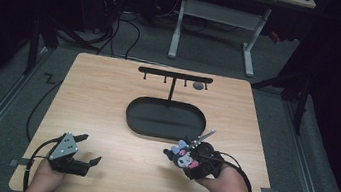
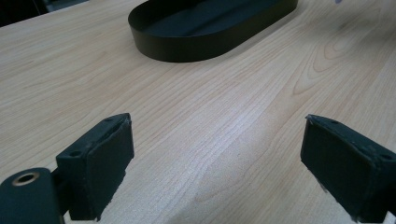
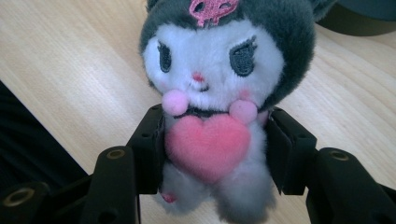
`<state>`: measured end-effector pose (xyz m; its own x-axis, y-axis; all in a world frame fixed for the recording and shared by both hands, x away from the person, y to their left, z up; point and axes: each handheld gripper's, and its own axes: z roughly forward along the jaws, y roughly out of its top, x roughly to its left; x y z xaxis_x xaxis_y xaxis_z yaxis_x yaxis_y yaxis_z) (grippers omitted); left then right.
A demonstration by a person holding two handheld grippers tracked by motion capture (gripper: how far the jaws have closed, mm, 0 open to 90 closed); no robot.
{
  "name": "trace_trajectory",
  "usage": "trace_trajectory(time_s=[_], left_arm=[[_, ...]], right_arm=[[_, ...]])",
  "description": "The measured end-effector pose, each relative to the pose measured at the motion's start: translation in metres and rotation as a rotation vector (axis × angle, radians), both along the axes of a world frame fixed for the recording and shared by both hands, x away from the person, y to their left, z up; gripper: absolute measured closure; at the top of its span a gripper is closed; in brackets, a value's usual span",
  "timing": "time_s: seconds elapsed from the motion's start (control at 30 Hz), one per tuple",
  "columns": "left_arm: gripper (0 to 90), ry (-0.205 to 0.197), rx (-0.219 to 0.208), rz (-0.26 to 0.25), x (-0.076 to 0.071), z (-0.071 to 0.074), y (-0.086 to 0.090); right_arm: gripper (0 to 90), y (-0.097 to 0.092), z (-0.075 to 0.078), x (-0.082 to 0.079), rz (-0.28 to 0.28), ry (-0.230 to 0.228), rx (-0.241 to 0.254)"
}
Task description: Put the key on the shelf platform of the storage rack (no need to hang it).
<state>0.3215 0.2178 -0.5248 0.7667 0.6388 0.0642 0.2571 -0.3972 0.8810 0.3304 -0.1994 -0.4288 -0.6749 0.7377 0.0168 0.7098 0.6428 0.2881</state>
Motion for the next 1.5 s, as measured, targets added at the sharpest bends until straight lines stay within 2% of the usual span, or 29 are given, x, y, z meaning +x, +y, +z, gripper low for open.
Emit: trace_trajectory(time_s=[0.37, 0.4, 0.47, 0.53, 0.67, 0.83, 1.0, 1.1, 1.5], left_arm=[[10.2, 0.002, 0.006, -0.007, 0.000, 0.000, 0.000], [10.3, 0.002, 0.007, -0.008, 0.000, 0.000, -0.001], [10.5, 0.003, 0.008, -0.010, 0.000, 0.000, -0.001], [10.9, 0.002, 0.008, -0.009, 0.000, 0.000, -0.001], [11.2, 0.001, 0.009, -0.006, 0.000, 0.000, 0.000], [11.5, -0.005, 0.005, 0.003, 0.000, 0.000, 0.001], [11.5, -0.005, 0.008, 0.005, 0.000, 0.000, 0.001], [11.4, -0.007, 0.010, 0.009, 0.000, 0.000, 0.001], [11.3, -0.006, 0.003, 0.010, 0.000, 0.000, 0.002]], right_arm=[[46.8, -0.010, 0.007, 0.012, -0.038, -0.012, 0.000], [46.8, -0.010, 0.009, 0.012, -0.074, 0.000, -0.004], [46.8, -0.012, 0.011, 0.016, -0.081, -0.007, 0.003], [46.8, -0.016, 0.014, 0.022, -0.066, -0.024, 0.008], [46.8, -0.017, 0.017, 0.030, -0.077, -0.038, -0.001], [46.8, -0.019, 0.020, 0.042, -0.099, -0.040, -0.008], [46.8, -0.019, 0.021, 0.053, -0.122, -0.047, -0.004], [46.9, -0.017, 0.023, 0.060, -0.120, -0.061, -0.009], [46.9, -0.007, 0.029, 0.084, -0.139, -0.070, 0.015]])
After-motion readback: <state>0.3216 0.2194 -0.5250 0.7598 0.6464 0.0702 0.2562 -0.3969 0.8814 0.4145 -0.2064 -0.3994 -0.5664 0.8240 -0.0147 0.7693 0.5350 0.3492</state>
